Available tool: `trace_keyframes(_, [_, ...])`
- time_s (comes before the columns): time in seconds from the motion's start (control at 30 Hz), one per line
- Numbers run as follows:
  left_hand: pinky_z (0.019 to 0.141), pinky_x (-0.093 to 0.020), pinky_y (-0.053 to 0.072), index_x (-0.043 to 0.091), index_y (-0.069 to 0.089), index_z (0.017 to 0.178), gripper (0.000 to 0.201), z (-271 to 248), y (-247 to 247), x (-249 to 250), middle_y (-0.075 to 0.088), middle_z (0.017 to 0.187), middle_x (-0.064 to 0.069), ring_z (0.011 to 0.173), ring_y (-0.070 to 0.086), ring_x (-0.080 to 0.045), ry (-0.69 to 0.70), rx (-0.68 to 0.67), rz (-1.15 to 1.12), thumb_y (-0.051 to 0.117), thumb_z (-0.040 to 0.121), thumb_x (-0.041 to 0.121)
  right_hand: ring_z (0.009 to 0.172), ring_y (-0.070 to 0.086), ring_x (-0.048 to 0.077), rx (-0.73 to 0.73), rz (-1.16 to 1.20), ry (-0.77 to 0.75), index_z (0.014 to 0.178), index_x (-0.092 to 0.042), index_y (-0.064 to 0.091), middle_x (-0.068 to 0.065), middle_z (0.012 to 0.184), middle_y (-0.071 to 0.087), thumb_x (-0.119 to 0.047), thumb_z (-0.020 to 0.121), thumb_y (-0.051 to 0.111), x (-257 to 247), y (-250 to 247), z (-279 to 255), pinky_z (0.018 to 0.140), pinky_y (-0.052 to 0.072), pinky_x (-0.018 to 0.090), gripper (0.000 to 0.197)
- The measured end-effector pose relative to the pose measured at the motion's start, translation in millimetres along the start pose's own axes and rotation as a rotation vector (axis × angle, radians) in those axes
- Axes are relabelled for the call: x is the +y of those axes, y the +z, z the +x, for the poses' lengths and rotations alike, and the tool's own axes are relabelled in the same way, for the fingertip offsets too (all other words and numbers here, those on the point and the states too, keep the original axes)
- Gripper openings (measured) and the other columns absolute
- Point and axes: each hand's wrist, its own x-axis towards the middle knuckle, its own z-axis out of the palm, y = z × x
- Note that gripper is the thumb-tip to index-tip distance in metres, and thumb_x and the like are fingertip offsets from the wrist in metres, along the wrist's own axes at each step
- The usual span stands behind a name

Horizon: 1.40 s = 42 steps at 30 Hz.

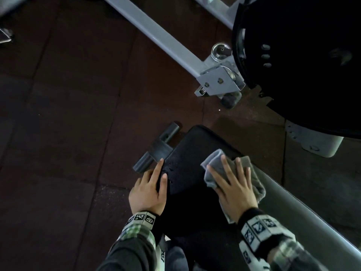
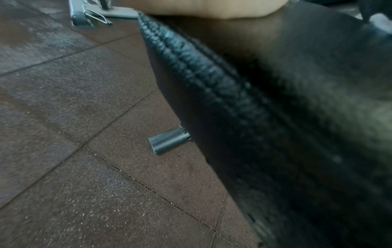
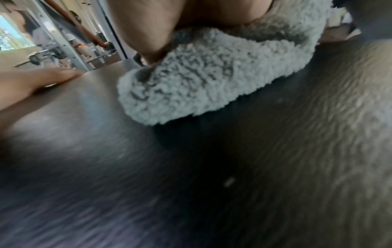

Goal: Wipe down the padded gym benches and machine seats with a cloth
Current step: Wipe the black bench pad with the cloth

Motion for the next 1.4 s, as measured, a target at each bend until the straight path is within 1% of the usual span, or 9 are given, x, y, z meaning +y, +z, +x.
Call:
trace_keyframes(0.27, [0.053,-0.035,0.050,0.042,0.045,0.142,0.049,0.6,0.9,0.5,0.068,0.099,0.000,0.076,0.064,-0.028,0.003,0.020,-0.014,0.028,0.098,0.053,0.139,0.022,0.035,-0.056,-0.037,-0.084,0.139,-0.052,0.022,-0.012,0.155,0.019,-0.051,0.087,0.033,-29.9,-20.0,69.0,0.107,0.015,0.063,0.053])
trace_keyframes(0.37, [0.052,-0.035,0.050,0.044,0.042,0.143,0.048,0.1,0.4,0.7,0.067,0.098,0.003,0.075,0.063,-0.026,-0.003,0.026,-0.015,0.026,0.098,0.054,0.143,0.006,0.029,-0.073,0.044,0.043,0.139,-0.057,0.009,-0.021,0.155,0.000,-0.058,0.091,0.027,-3.6,-27.0,82.8,0.109,0.005,0.062,0.052])
trace_keyframes(0.57, [0.052,-0.033,0.050,0.043,0.044,0.142,0.048,0.4,0.2,0.1,0.067,0.096,0.005,0.073,0.063,-0.023,-0.005,0.028,-0.016,0.028,0.098,0.053,0.133,0.029,0.041,-0.120,0.089,0.168,0.144,-0.040,0.020,0.000,0.153,0.022,-0.058,0.090,0.024,19.6,-15.6,23.8,0.103,0.029,0.063,0.057])
trace_keyframes(0.8, [0.054,-0.034,0.052,0.044,0.041,0.143,0.048,0.9,-0.1,-1.1,0.068,0.099,0.006,0.074,0.063,-0.023,-0.002,0.019,-0.016,0.026,0.098,0.053,0.143,-0.002,0.033,-0.106,0.197,0.268,0.139,-0.056,-0.005,-0.021,0.153,-0.013,-0.059,0.088,0.011,10.7,-16.0,27.9,0.112,-0.001,0.056,0.053])
trace_keyframes(0.9, [0.056,-0.035,0.053,0.046,0.039,0.143,0.048,0.8,0.4,-2.0,0.068,0.102,0.007,0.075,0.064,-0.023,-0.008,0.015,-0.023,0.024,0.099,0.055,0.137,0.022,0.033,-0.069,0.218,0.360,0.144,-0.049,0.011,-0.014,0.156,0.010,-0.052,0.096,0.023,0.5,-27.3,75.6,0.113,0.013,0.056,0.049])
trace_keyframes(0.97, [0.056,-0.036,0.053,0.046,0.040,0.143,0.047,2.0,0.2,-1.8,0.068,0.102,0.007,0.076,0.064,-0.023,-0.009,0.021,-0.035,0.026,0.098,0.054,0.129,0.035,0.034,-0.050,0.234,0.329,0.144,-0.044,0.019,-0.010,0.152,0.024,-0.050,0.096,0.028,-14.0,-36.6,109.7,0.109,0.023,0.054,0.049])
trace_keyframes(1.07, [0.055,-0.036,0.052,0.043,0.045,0.141,0.047,2.4,-0.2,-1.7,0.068,0.102,0.007,0.076,0.064,-0.023,-0.003,0.029,-0.031,0.031,0.097,0.051,0.135,0.022,0.035,-0.103,0.128,0.208,0.142,-0.044,0.021,-0.010,0.153,0.019,-0.044,0.097,0.028,-46.5,-37.2,133.2,0.112,0.013,0.055,0.046])
trace_keyframes(1.27, [0.057,-0.036,0.053,0.041,0.049,0.140,0.048,2.6,-0.8,-2.2,0.069,0.103,0.006,0.077,0.065,-0.025,-0.008,0.015,-0.019,0.031,0.097,0.052,0.135,0.023,0.035,-0.108,-0.082,-0.313,0.134,-0.041,0.037,-0.007,0.147,0.038,-0.040,0.086,0.036,-65.2,-16.5,80.0,0.109,0.014,0.054,0.048])
trace_keyframes(1.4, [0.059,-0.036,0.054,0.045,0.044,0.142,0.048,2.0,-1.1,-2.2,0.068,0.104,0.008,0.080,0.065,-0.023,-0.017,0.016,-0.023,0.027,0.098,0.054,0.137,0.024,0.033,-0.137,-0.098,-0.243,0.140,-0.044,0.029,-0.010,0.151,0.026,-0.043,0.087,0.033,-24.5,-15.9,59.1,0.109,0.020,0.055,0.053])
